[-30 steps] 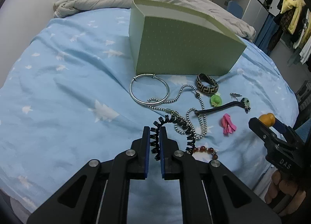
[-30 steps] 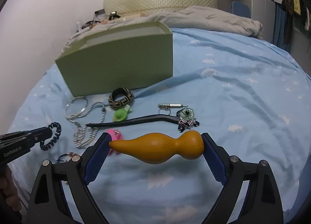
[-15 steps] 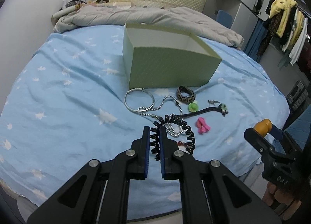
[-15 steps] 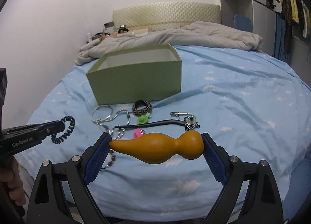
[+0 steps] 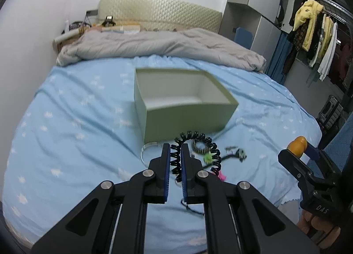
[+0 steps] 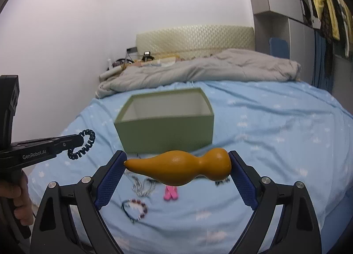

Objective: Organize jewelry
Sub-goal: 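Lift the coil tie and orange gourd and carry both over the green box, then open both grippers to drop the coil tie and gourd into the box, then move both grippers back down toward the remaining jewelry beside the box, then grasp the red bead bracelet with the left gripper while the right gripper grasps the pink clip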

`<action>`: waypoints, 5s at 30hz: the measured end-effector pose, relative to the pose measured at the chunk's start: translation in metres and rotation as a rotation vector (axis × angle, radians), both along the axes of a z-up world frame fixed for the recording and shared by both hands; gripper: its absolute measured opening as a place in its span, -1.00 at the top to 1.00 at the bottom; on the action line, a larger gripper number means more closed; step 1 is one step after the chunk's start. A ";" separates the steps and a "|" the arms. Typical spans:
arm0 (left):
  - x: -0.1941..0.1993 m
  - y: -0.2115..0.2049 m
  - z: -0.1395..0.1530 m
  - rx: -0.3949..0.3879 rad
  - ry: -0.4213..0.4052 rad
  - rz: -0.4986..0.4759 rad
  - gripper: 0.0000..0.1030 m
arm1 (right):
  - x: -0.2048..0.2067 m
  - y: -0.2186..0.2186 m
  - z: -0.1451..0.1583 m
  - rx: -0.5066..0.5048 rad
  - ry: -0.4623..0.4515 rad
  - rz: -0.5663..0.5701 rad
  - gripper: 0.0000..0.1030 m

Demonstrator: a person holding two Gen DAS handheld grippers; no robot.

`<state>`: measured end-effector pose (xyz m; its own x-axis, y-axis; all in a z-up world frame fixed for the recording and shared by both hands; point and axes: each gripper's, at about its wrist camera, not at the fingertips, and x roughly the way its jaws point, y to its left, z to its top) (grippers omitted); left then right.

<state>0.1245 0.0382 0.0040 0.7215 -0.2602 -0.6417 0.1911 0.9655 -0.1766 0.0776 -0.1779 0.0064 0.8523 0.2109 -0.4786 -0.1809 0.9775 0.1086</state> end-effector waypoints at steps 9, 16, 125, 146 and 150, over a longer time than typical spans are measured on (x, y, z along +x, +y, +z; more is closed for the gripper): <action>0.036 0.004 0.036 0.001 -0.074 -0.006 0.83 | 0.031 -0.003 0.042 0.004 -0.078 -0.007 -0.76; 0.084 0.009 0.045 -0.020 -0.053 0.007 0.83 | 0.077 -0.007 0.059 0.013 -0.071 -0.006 -0.76; -0.073 -0.013 -0.084 -0.070 0.072 0.056 -0.23 | -0.070 -0.015 -0.063 0.019 0.080 0.056 -0.38; -0.038 -0.032 -0.131 -0.136 0.176 -0.012 0.35 | 0.008 -0.005 -0.124 0.039 0.200 0.149 -0.15; -0.035 -0.034 -0.135 -0.166 0.210 -0.028 0.40 | 0.022 -0.001 -0.134 0.032 0.229 0.146 0.18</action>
<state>0.0898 0.0039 -0.1311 0.5681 -0.3923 -0.7235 0.1597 0.9149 -0.3707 0.0994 -0.1785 -0.1279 0.6822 0.3413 -0.6466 -0.2864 0.9384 0.1931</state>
